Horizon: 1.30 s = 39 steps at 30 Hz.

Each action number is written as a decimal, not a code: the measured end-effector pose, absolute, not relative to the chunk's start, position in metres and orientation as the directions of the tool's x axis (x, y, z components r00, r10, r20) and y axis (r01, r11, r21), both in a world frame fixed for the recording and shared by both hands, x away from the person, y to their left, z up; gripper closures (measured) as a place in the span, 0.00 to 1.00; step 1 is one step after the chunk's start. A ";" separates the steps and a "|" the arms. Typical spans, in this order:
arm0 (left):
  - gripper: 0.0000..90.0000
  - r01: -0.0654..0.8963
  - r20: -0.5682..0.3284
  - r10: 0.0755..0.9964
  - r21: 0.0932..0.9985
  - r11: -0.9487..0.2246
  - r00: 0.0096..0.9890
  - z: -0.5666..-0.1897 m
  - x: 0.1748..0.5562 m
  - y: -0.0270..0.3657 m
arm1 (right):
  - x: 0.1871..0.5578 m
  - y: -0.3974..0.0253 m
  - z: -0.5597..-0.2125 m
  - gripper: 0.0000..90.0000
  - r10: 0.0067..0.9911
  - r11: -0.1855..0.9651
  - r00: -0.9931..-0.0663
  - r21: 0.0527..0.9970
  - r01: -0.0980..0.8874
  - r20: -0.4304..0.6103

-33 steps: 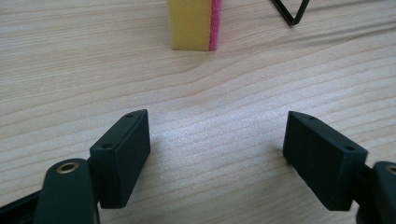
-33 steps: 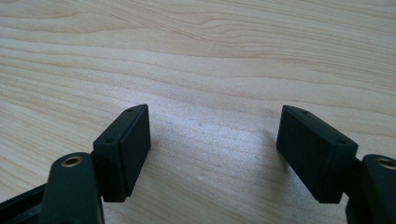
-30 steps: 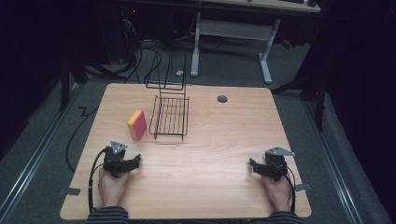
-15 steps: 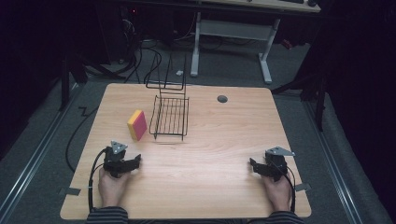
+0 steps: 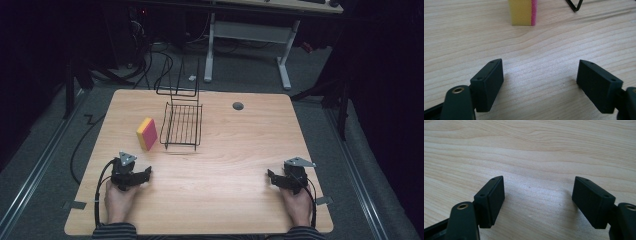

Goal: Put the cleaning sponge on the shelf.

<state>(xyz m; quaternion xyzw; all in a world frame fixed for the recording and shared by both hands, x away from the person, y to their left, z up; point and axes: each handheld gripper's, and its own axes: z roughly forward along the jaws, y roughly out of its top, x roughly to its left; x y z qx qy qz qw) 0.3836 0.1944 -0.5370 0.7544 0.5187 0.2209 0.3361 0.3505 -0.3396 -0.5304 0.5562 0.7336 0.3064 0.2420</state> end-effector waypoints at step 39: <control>0.17 0.602 -0.072 0.923 0.777 -0.186 0.378 -0.519 0.373 0.189 | 0.350 -0.340 -0.530 0.29 0.964 0.196 -0.266 0.718 0.668 -0.015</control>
